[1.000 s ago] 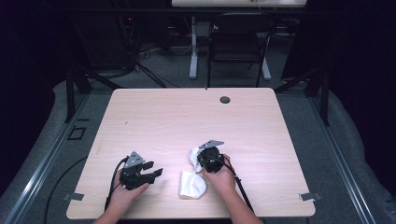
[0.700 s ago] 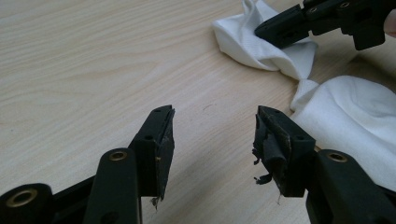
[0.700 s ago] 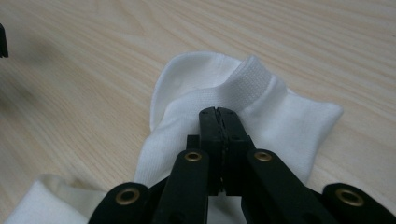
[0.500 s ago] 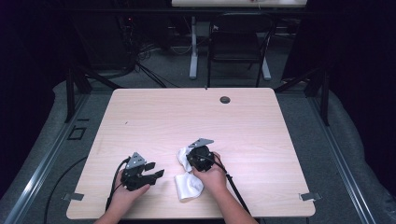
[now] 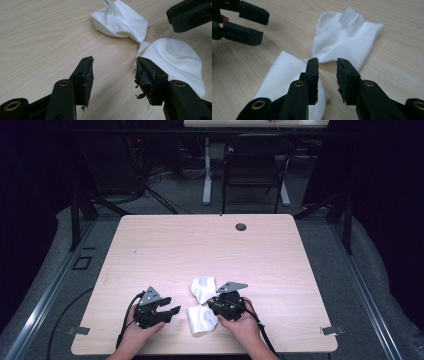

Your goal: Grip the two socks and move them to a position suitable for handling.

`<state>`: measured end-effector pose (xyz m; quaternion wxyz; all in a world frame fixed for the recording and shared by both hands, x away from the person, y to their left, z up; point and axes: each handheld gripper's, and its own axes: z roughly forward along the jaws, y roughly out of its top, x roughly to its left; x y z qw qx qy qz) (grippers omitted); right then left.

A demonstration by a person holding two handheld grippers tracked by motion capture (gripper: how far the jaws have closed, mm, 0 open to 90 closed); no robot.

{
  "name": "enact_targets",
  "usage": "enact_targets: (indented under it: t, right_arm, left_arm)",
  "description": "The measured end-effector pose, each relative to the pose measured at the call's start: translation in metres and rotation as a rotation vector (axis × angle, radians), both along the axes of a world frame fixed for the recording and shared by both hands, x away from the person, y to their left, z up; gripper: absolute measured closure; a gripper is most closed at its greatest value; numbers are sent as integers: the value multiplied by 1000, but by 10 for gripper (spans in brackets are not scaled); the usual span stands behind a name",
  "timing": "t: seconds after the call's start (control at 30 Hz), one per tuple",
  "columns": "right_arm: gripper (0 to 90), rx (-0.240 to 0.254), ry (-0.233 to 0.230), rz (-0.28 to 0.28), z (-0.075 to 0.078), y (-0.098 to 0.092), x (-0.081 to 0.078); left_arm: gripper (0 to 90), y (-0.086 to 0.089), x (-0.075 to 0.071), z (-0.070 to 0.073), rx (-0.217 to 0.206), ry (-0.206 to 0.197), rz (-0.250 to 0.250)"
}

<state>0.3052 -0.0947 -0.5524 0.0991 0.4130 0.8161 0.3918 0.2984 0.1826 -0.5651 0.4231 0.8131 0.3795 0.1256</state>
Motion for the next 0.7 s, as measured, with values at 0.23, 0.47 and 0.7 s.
enact_targets:
  t: [0.23, 0.47, 0.7]
  right_arm:
    - [702, 7, 50, -19, -12, -10, -10]
    - [728, 21, 111, -11, -22, -12, -14]
    - [881, 22, 125, 19, -21, -10, -15]
  left_arm:
    - [482, 3, 2, 0, -4, 3, 9]
    - [482, 1, 0, 0, 0, 1, -1]
    - [482, 2, 0, 0, -1, 1, 0]
